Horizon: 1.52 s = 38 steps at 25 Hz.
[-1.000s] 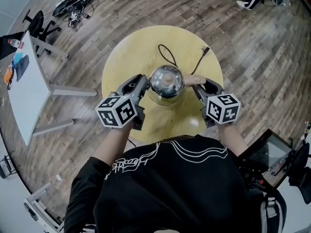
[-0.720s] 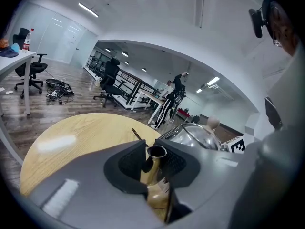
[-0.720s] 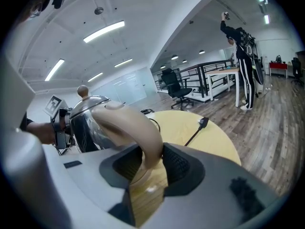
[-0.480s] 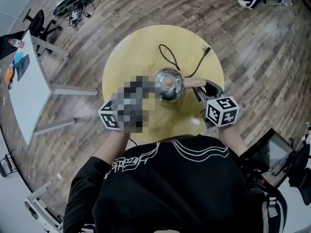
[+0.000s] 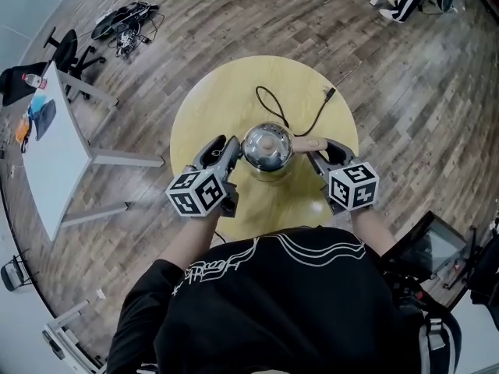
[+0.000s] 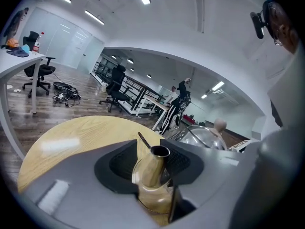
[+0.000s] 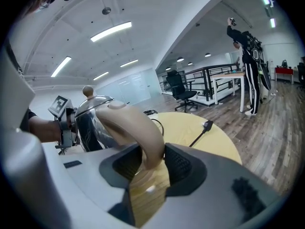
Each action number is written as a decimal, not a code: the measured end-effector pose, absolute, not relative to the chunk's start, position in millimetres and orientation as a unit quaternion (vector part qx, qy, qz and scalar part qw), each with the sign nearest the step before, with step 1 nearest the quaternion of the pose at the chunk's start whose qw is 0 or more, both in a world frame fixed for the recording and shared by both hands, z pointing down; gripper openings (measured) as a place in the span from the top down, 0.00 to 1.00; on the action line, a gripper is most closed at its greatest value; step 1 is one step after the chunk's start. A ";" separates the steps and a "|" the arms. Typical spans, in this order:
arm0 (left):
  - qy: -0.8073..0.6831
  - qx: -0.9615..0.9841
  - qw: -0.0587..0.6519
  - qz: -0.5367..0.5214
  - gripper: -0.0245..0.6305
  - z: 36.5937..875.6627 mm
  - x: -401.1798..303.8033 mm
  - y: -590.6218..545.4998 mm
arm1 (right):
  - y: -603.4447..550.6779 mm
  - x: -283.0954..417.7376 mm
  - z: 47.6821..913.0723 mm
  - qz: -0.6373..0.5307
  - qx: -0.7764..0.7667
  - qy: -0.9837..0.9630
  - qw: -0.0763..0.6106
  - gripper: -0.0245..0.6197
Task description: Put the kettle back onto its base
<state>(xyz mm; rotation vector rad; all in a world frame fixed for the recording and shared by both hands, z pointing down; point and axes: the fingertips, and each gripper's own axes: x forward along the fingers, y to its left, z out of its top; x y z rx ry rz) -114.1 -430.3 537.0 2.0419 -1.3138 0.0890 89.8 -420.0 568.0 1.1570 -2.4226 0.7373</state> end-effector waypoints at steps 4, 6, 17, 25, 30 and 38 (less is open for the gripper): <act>-0.525 0.778 0.344 0.022 0.69 532.4 -124.6 -427.7 | -417.9 91.9 564.5 0.255 0.406 -0.858 0.183 0.74; -0.532 0.780 0.327 0.025 0.69 528.2 -127.5 -423.1 | -414.4 93.6 563.2 0.246 0.408 -0.858 0.189 0.74; -0.538 0.780 0.319 0.007 0.68 510.2 -145.7 -367.1 | -356.5 96.0 543.8 0.229 0.431 -0.852 0.189 0.72; -0.454 0.848 0.272 0.025 0.68 468.3 -108.9 -265.8 | -253.6 52.9 485.0 0.217 0.379 -0.888 0.145 0.74; -0.350 0.909 0.220 0.053 0.75 429.0 -80.0 -191.4 | -174.7 26.1 444.0 0.210 0.349 -0.906 0.112 0.94; -0.237 0.951 0.195 0.048 0.95 383.6 -43.9 -107.0 | -108.0 13.4 394.8 0.214 0.323 -0.919 0.078 0.95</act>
